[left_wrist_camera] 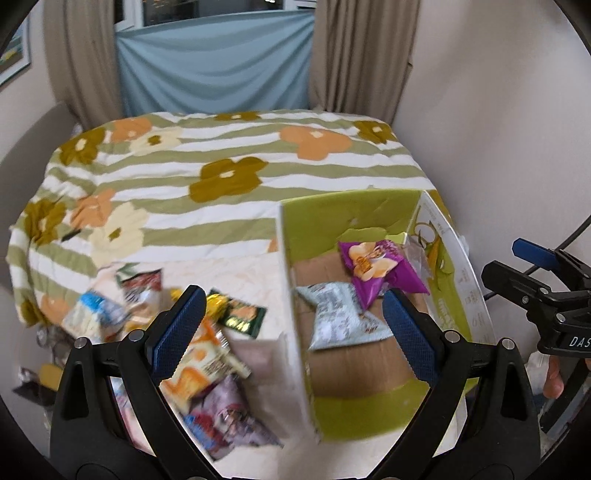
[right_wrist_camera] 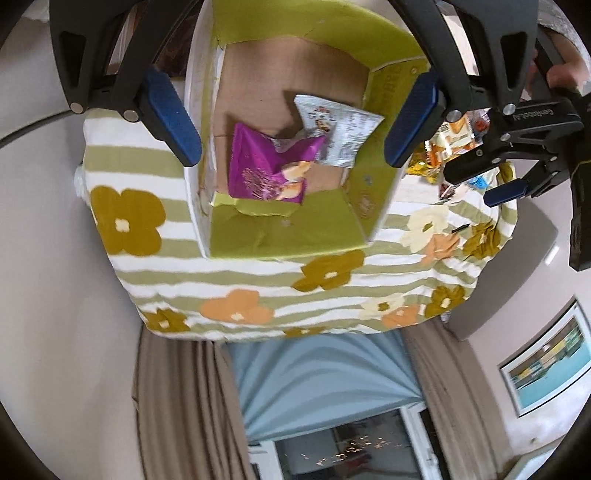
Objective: Organize snacks
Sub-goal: 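Lower the purple bag into the box and open the right tool, then grasp the pink striped bag with the left tool while the right tool reaches the dark bag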
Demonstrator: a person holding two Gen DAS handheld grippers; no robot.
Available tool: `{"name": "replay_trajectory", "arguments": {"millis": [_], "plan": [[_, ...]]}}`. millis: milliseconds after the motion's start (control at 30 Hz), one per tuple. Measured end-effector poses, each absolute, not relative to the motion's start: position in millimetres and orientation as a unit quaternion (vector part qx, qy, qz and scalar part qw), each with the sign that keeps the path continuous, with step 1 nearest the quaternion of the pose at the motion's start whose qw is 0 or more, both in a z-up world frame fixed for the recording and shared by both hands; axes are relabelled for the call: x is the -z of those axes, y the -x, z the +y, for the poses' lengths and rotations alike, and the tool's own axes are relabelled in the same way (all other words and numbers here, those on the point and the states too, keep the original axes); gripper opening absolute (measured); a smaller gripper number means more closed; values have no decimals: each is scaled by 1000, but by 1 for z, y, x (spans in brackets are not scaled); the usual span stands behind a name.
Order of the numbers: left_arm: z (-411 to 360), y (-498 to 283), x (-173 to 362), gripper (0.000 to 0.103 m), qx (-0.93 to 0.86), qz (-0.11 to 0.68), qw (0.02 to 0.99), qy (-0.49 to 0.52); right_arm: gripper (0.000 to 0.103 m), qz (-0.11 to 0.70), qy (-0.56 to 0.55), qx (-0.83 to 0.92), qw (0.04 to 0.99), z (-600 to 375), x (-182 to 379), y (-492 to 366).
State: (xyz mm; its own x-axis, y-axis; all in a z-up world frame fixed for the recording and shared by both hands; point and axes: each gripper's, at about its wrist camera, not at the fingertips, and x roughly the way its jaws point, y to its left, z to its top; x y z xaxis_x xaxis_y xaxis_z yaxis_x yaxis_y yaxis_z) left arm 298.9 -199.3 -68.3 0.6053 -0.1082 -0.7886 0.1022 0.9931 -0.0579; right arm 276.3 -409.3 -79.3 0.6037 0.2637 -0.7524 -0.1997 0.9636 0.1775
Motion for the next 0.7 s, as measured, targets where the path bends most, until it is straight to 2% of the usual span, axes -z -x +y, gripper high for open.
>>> {"name": "replay_trajectory", "arguments": {"millis": [367,700], "plan": [[-94,-212,58,96,-20,420,906,43,99,386,-30,-213,897,-328,65,-226],[29,-149,79,96,-67,440,892,80,99,411,-38,-238,879,-229,96,-182]]}}
